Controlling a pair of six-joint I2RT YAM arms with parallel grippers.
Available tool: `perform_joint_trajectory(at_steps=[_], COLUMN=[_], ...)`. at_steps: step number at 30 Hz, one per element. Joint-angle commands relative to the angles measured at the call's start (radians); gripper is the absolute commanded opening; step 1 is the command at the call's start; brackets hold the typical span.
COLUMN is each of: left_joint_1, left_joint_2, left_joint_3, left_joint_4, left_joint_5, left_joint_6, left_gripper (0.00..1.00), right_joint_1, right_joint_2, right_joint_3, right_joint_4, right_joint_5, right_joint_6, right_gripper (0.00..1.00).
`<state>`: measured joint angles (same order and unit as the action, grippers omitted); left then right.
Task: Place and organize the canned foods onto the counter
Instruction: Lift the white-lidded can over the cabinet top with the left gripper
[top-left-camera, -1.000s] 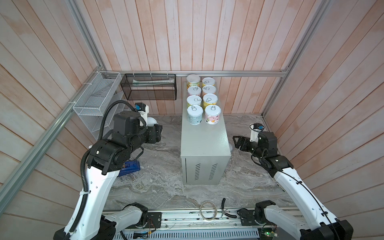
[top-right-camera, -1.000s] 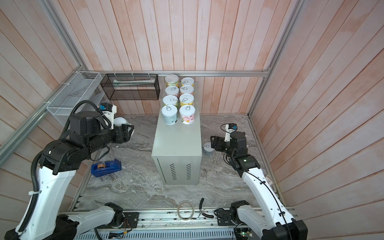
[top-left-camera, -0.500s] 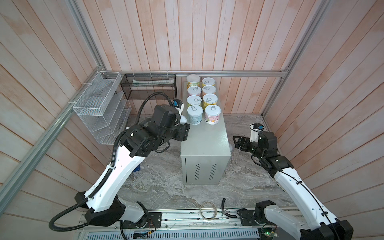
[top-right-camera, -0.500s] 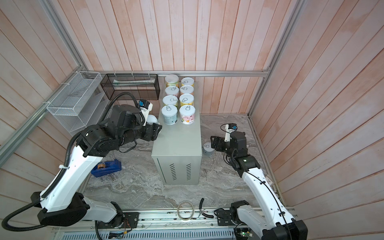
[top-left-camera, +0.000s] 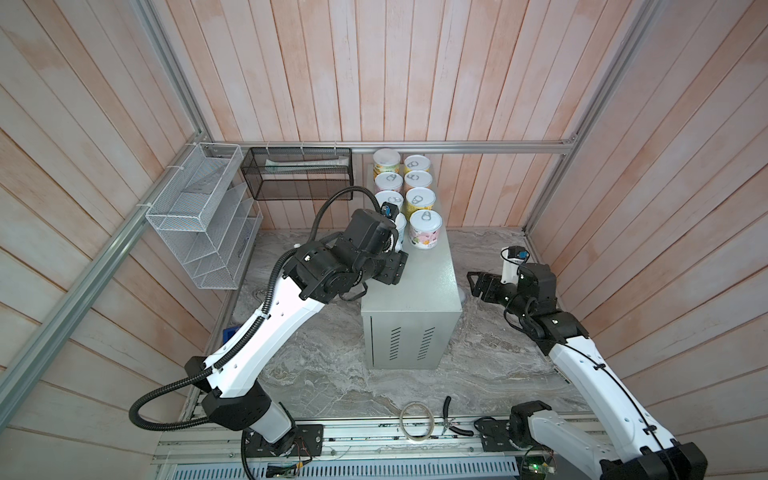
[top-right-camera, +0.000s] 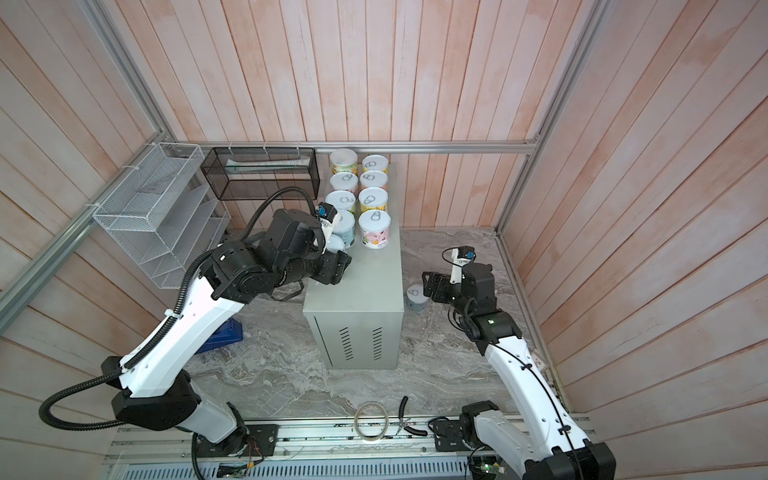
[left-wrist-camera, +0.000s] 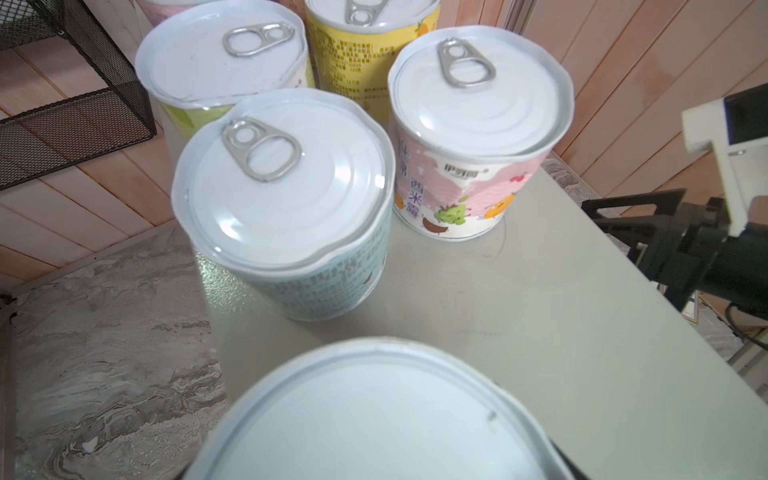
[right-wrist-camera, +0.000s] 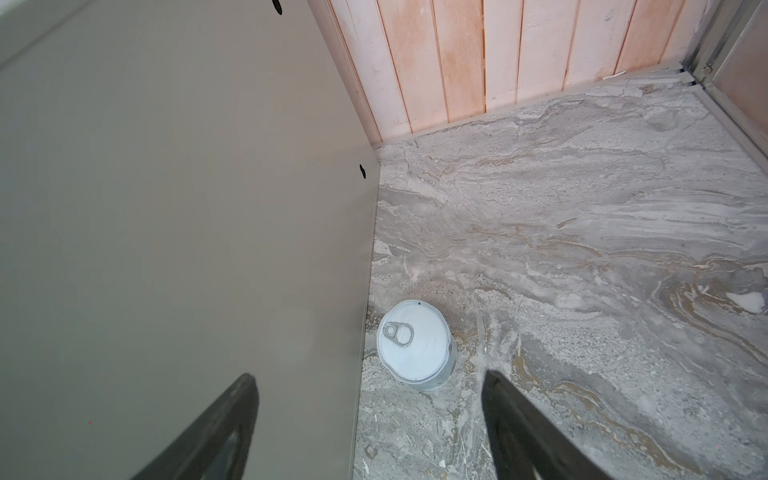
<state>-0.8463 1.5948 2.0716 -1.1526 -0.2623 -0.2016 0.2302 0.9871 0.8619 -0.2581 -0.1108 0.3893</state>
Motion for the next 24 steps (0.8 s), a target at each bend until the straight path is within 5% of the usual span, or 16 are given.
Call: perform_joint_trajectory(at_steps=[1, 4, 14, 16, 24], left_joint_1=[-0.005, -0.007, -0.013, -0.013, -0.014], left_joint_2=[0.027, 0.061, 0.092, 0.099, 0.099], left_joint_3=[0.056, 0.093, 0.143, 0.155, 0.177], left_joint_4=[0.004, -0.028, -0.065, -0.075, -0.052], left_joint_5=[-0.005, -0.018, -0.059, -0.066, -0.049], left_joint_6=[0.008, 0.006, 0.002, 0.003, 0.025], left_gripper=[0.00, 0.02, 0.49, 0.99, 1.00], right_joint_1=[-0.006, -0.009, -0.012, -0.012, -0.012], right_joint_2=[-0.015, -0.012, 0.019, 0.026, 0.028], right_joint_3=[-0.004, -0.006, 0.000, 0.002, -0.001], right_joint_4=[0.009, 0.012, 0.029, 0.034, 0.036], right_joint_5=[-0.004, -0.009, -0.033, -0.036, -0.038], right_joint_6=[-0.015, -0.015, -0.008, -0.006, -0.004], right_gripper=[0.84, 0.84, 0.85, 0.85, 0.85])
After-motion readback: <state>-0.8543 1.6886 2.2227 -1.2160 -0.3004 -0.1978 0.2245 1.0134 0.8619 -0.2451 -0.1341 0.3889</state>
